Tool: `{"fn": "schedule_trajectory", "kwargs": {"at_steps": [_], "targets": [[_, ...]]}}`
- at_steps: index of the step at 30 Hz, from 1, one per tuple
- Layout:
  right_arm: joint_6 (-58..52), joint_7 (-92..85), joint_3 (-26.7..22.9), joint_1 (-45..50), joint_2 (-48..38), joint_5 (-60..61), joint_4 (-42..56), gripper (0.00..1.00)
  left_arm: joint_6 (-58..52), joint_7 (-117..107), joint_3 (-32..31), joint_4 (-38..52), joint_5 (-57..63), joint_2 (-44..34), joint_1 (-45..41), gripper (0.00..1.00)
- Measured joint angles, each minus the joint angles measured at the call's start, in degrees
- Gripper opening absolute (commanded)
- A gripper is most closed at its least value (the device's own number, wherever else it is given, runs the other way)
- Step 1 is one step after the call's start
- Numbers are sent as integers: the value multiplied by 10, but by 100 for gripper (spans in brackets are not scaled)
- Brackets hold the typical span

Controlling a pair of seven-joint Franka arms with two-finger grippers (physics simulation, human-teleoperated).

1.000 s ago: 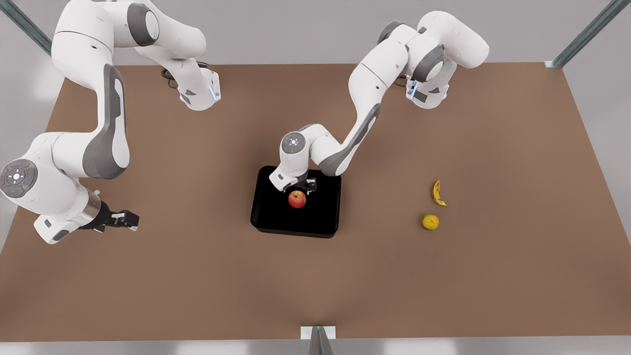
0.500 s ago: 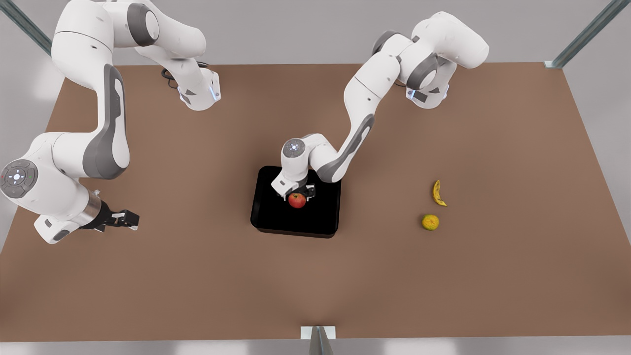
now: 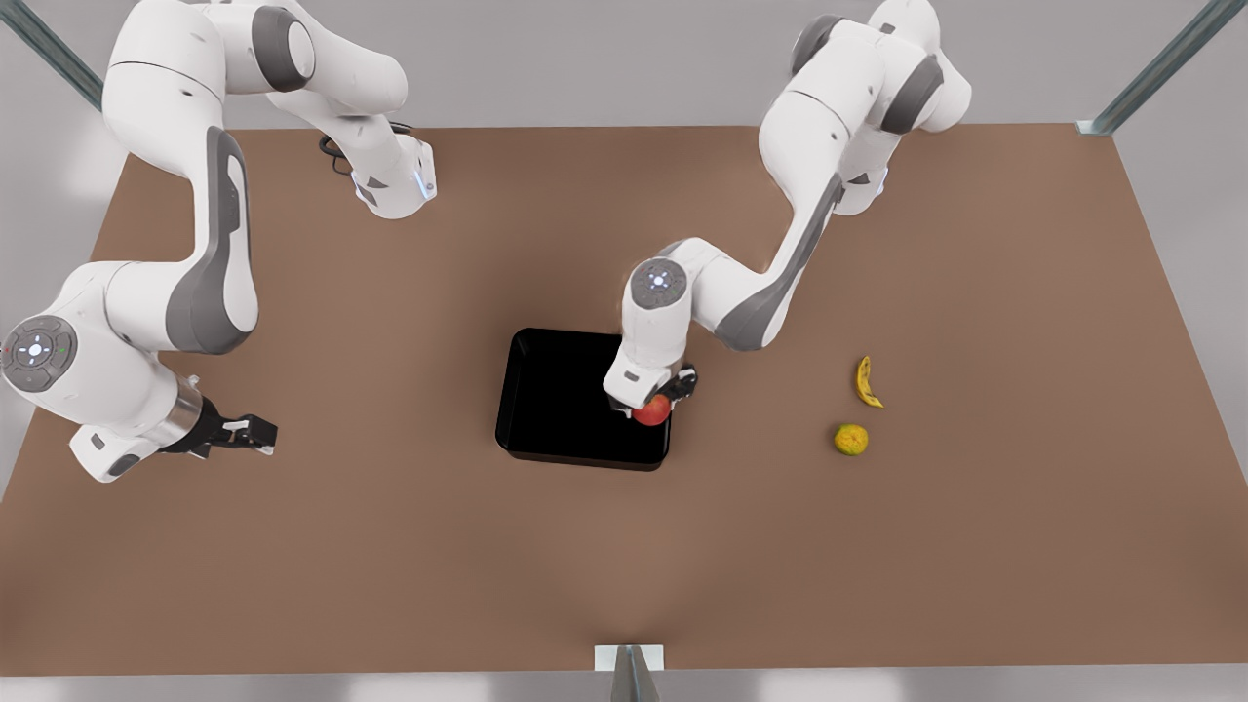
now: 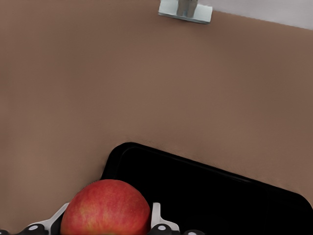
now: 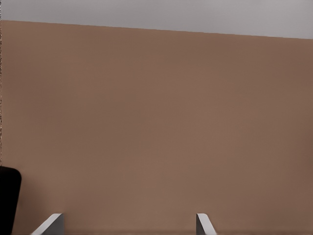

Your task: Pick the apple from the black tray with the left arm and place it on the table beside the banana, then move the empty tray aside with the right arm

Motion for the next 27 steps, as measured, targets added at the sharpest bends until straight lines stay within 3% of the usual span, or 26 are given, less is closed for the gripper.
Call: {"fn": "schedule_trajectory", "kwargs": {"at_steps": [5, 8, 11, 12, 13, 18, 21, 23, 25, 27], "targets": [[-52, 69, 4, 127, 1, 0, 63, 100, -49, 106, 7, -101, -8, -45, 109, 65], [-71, 143, 4, 199, 19, 1, 102, 100, -8, 168, 28, -219, 1, -71, 121, 65], [-78, 226, 9, 243, 37, 2, 116, 100, 40, 222, 38, -260, 5, -63, 135, 67], [-78, 253, 17, 250, 42, 5, 118, 100, 53, 239, 39, -263, 5, -59, 137, 89], [-78, 279, 26, 253, 46, 7, 118, 100, 63, 255, 40, -264, 4, -55, 138, 100], [-79, 387, 64, 259, 51, 14, 114, 100, 93, 322, 44, -253, 2, -59, 139, 100], [-67, 435, 67, 260, 34, 20, 65, 100, 42, 350, 68, -138, -24, -88, 140, 100], [-50, 461, 72, 258, -16, 26, -19, 98, -29, 371, 130, -60, -72, -132, 140, 100], [-11, 483, 81, 256, -78, 32, -129, 99, -86, 389, 180, -39, -111, -162, 145, 100], [41, 503, 90, 256, -126, 34, -223, 99, -124, 405, 187, -32, -135, -168, 163, 100]]}}
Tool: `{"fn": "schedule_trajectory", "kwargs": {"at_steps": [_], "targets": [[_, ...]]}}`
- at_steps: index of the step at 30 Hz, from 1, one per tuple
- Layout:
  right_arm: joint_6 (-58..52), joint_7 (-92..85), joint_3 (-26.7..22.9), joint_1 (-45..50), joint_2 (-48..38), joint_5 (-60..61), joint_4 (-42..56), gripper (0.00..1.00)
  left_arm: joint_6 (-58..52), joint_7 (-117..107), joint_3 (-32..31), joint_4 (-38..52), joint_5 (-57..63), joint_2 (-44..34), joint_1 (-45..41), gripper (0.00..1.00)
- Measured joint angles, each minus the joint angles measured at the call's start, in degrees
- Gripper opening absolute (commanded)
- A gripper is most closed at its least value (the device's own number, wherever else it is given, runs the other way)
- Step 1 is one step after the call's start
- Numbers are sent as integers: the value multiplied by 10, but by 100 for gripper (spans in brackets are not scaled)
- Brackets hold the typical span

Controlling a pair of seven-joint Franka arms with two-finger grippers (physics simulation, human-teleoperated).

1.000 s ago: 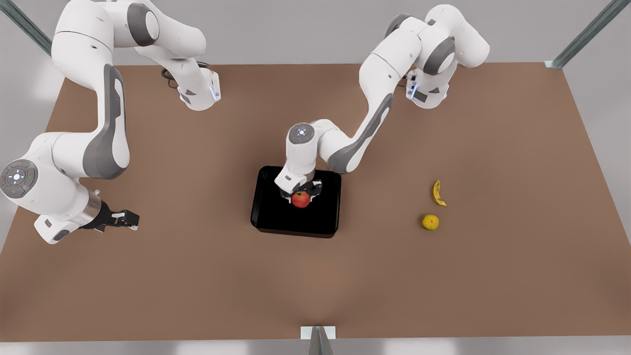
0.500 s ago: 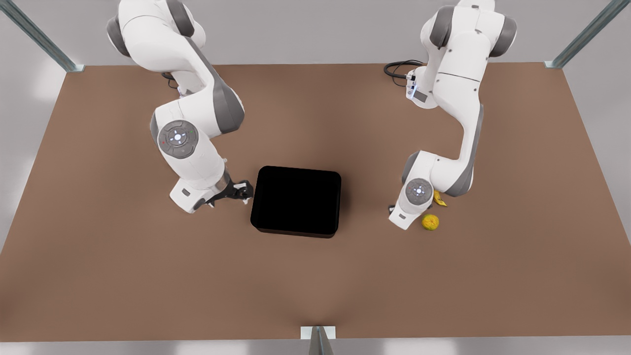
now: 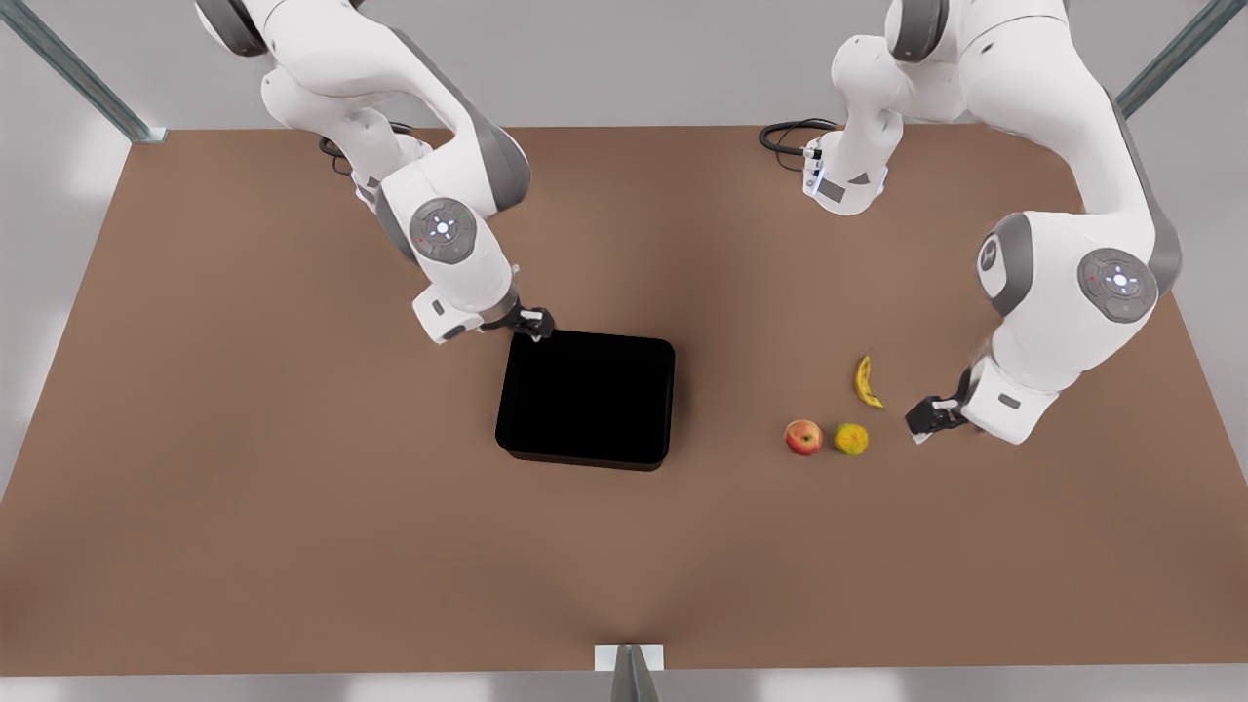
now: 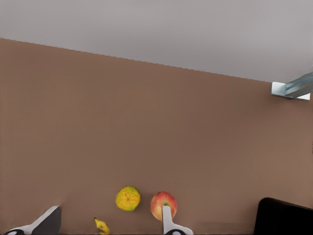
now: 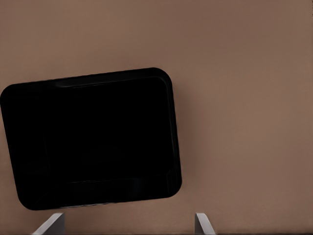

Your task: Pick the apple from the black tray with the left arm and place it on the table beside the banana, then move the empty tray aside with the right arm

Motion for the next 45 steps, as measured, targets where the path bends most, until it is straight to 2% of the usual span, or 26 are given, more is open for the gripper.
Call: {"fn": "schedule_trajectory", "kwargs": {"at_steps": [1, 2, 3, 5, 11, 13, 20, 26, 38, 45], "targets": [[29, 9, 4, 1, -13, 0, -35, 97, -11, 7, -71, -10, -1, -14, 81, 100], [54, 18, 6, 3, -18, 0, -54, 97, -6, 14, -118, -78, 2, -63, 136, 100], [78, 27, 8, 3, -17, -1, -64, 97, 0, 20, -142, -115, 5, -83, 170, 100], [121, 42, 9, -2, -1, -6, -71, 97, 10, 32, -159, -128, 9, -84, 199, 100], [220, 55, 6, -23, 20, -49, -124, 97, 14, 58, -165, -131, 14, -82, 200, 100], [242, 47, 5, -28, 33, -55, -128, 100, 15, 65, -165, -131, 15, -79, 200, 100], [298, -4, 5, -38, 73, -61, -140, 99, 20, 84, -167, -130, 28, -70, 195, 100], [317, -69, 5, -46, 75, -61, -177, 99, 21, 96, -165, -130, 32, -71, 197, 100], [329, -183, 11, -57, 131, -58, -189, 97, 20, 107, -162, -129, 32, -72, 201, 100], [330, -217, 9, -60, 142, 12, -189, 93, 21, 113, -161, -109, 36, -58, 198, 100]]}}
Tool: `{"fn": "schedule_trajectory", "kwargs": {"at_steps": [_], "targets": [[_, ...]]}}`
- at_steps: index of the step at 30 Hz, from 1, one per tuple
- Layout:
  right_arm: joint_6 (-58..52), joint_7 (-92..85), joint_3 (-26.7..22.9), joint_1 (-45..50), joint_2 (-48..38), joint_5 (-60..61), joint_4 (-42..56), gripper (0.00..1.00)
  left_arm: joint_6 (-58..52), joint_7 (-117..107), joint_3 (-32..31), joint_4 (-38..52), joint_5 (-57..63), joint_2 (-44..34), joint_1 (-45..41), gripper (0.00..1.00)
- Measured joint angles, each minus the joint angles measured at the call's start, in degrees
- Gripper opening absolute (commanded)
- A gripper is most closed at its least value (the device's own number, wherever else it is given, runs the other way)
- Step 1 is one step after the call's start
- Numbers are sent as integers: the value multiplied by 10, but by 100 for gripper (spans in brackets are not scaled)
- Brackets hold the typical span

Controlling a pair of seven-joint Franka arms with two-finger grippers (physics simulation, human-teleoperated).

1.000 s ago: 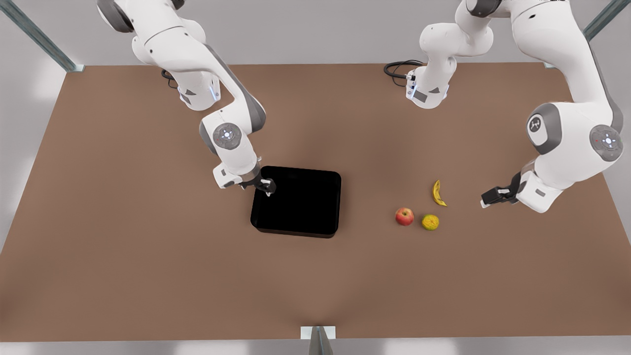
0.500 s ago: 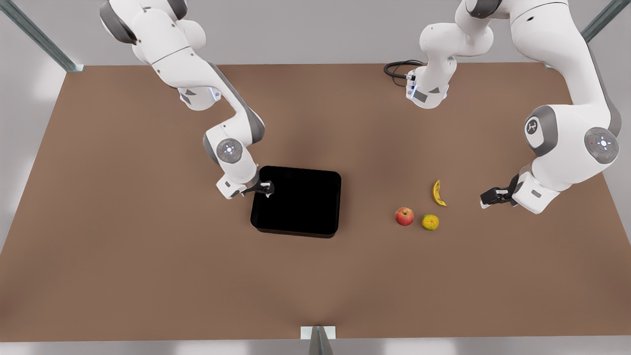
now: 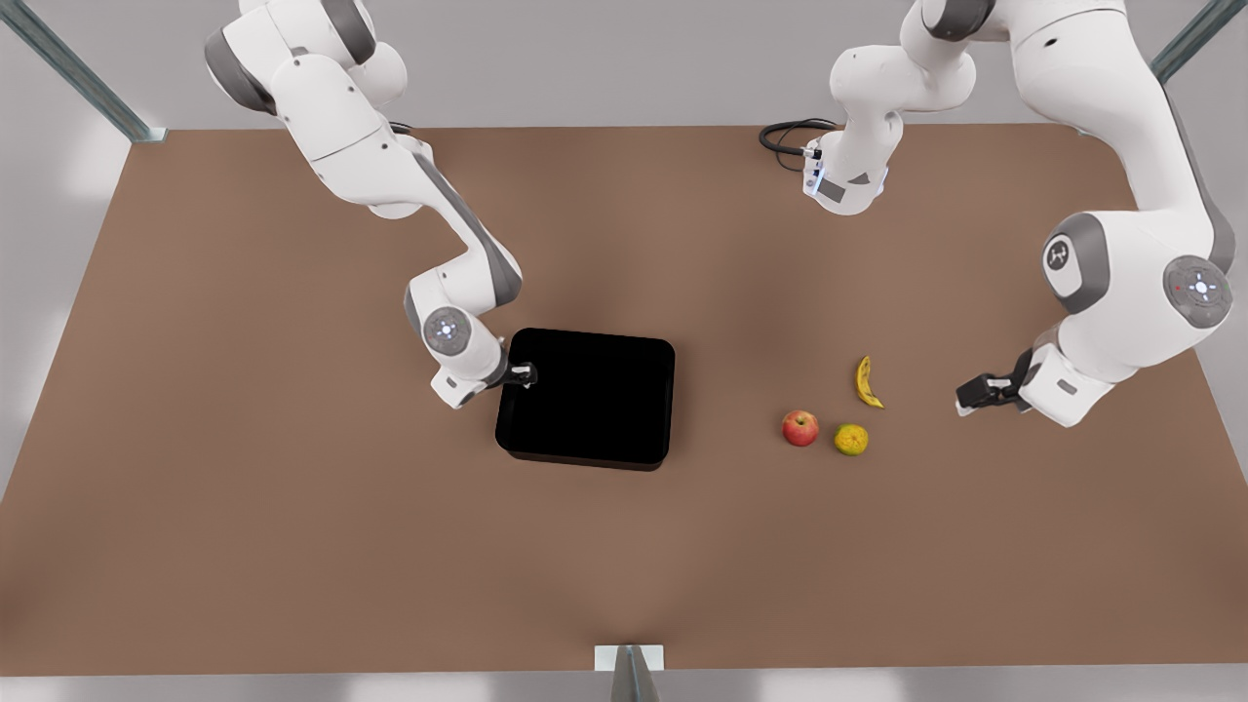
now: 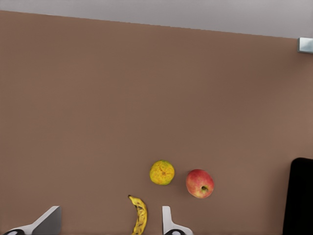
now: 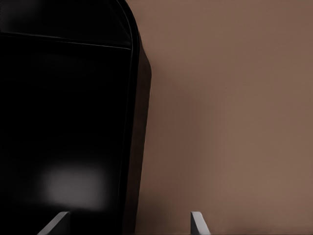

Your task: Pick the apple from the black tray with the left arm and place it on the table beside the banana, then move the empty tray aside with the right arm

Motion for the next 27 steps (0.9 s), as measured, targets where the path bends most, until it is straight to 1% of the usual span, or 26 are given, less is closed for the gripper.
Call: {"fn": "schedule_trajectory", "kwargs": {"at_steps": [2, 3, 5, 9, 11, 13, 14, 17, 20, 21, 23, 25, 27], "targets": [[0, -5, 0, 0, -4, 9, 1, 92, 0, 1, -2, 16, 6, 9, -9, 100], [0, -6, 0, 1, -7, 12, 2, 86, 0, 2, -2, 18, 8, 12, -13, 100], [-1, -8, 0, 0, -9, 15, 4, 76, 0, 3, -3, 20, 10, 15, -15, 100], [-1, -4, 0, 0, -10, 19, 10, 63, 0, 4, -3, 20, 12, 16, -13, 100], [-2, -1, -1, 0, -11, 20, 13, 62, 0, 5, -2, 20, 13, 16, -13, 100], [-2, 5, -1, 0, -15, 20, 15, 58, 0, 5, -2, 20, 13, 16, -13, 100], [-2, 8, -1, 0, -16, 20, 16, 51, 0, 5, -2, 20, 13, 16, -13, 100], [-1, 15, 0, 0, -16, 20, 16, 42, 0, 6, -2, 20, 13, 16, -13, 100], [-1, 21, 0, 0, -14, 20, 16, 41, 0, 6, -2, 21, 13, 16, -13, 100], [-1, 23, 0, 0, -12, 19, 16, 39, 0, 6, -2, 21, 14, 16, -13, 100], [0, 26, 0, 0, -11, 18, 16, 29, 0, 7, -2, 20, 14, 16, -14, 100], [0, 29, 0, 0, -9, 16, 17, 28, 0, 7, -3, 20, 15, 17, -15, 100], [1, 31, 0, 0, -8, 16, 18, 18, 0, 7, -3, 20, 21, 17, -20, 100]]}}
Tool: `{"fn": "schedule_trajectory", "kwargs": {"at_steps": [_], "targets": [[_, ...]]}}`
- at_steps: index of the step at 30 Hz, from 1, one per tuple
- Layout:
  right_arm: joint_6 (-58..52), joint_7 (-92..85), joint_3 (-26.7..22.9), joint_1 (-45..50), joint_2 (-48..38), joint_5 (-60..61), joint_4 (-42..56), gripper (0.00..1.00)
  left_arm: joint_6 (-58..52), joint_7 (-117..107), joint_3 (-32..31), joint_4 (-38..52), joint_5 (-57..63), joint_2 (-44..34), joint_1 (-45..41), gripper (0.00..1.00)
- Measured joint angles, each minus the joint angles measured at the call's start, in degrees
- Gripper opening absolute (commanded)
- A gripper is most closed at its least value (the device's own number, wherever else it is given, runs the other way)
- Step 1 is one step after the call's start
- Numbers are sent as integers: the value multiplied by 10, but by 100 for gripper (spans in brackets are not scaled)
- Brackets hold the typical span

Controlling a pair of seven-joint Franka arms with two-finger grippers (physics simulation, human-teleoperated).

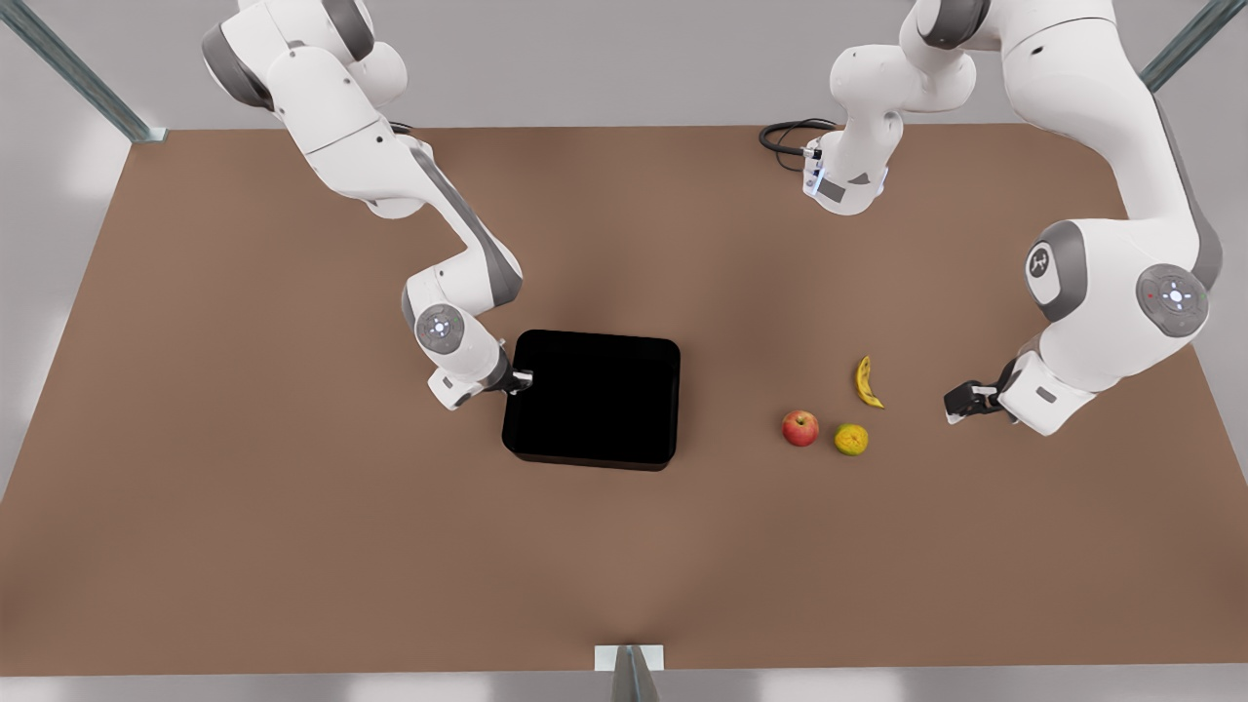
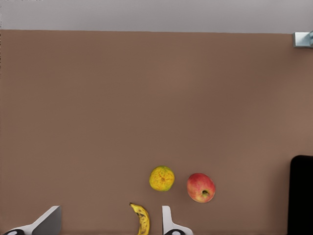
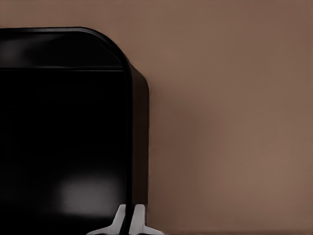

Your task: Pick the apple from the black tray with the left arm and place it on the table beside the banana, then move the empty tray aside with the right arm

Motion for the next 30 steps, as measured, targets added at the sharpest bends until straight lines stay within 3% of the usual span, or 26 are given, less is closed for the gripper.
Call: {"fn": "schedule_trajectory", "kwargs": {"at_steps": [14, 30], "targets": [[-2, -10, -1, 0, -34, 8, 9, 1, 0, 0, 0, 0, 11, 2, -4, 100], [-184, -106, -125, -1, -98, 11, 97, 0, -1, 1, 0, 1, 23, 2, -4, 100]]}}
